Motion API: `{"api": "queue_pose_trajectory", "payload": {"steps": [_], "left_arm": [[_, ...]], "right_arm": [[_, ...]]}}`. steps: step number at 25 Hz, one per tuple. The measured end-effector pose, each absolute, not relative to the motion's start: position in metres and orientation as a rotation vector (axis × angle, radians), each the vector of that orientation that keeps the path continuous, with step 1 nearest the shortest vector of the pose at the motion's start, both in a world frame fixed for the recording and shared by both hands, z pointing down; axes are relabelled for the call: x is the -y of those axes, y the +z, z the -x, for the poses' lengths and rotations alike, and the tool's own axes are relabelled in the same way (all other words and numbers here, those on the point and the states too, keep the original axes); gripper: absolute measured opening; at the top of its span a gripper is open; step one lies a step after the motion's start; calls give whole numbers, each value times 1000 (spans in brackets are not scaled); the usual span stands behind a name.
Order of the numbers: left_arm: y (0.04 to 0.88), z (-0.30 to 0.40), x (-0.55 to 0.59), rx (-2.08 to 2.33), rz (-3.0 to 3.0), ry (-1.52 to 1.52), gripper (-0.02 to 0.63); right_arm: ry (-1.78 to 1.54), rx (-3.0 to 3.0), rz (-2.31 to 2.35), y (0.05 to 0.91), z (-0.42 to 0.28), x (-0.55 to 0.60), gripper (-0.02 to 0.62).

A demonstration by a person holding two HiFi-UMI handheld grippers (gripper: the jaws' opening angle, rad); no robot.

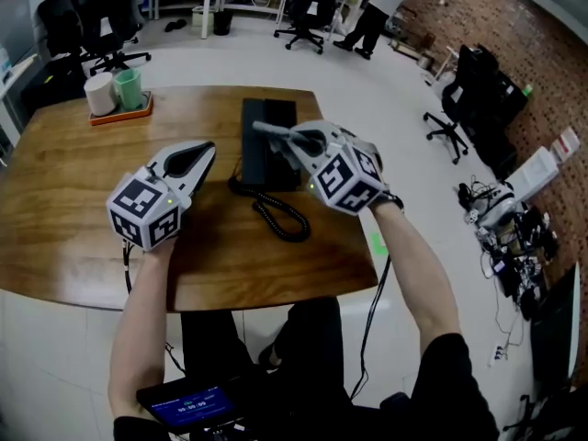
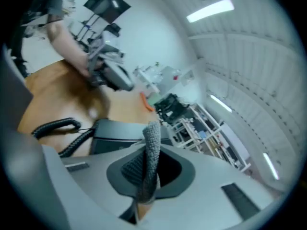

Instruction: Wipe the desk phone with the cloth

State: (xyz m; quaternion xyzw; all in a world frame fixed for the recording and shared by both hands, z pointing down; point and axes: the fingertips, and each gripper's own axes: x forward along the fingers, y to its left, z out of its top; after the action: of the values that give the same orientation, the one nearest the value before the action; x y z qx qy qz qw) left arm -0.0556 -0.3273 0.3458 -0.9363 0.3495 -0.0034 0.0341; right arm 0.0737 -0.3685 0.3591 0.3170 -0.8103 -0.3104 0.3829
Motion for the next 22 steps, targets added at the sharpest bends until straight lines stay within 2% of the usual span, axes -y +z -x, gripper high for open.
{"api": "queue_pose_trajectory", "payload": {"steps": [4, 9, 22], "left_arm": [[349, 60, 328, -1089, 2889, 3, -2], [351, 58, 325, -1092, 2886, 3, -2], [346, 55, 326, -1063, 2867, -28, -2]], "right_arm": [[-729, 2091, -1133, 322, -75, 442, 25], [-689, 2013, -1124, 350, -71, 472, 25], [-874, 1960, -647, 415, -67, 328, 25]]}}
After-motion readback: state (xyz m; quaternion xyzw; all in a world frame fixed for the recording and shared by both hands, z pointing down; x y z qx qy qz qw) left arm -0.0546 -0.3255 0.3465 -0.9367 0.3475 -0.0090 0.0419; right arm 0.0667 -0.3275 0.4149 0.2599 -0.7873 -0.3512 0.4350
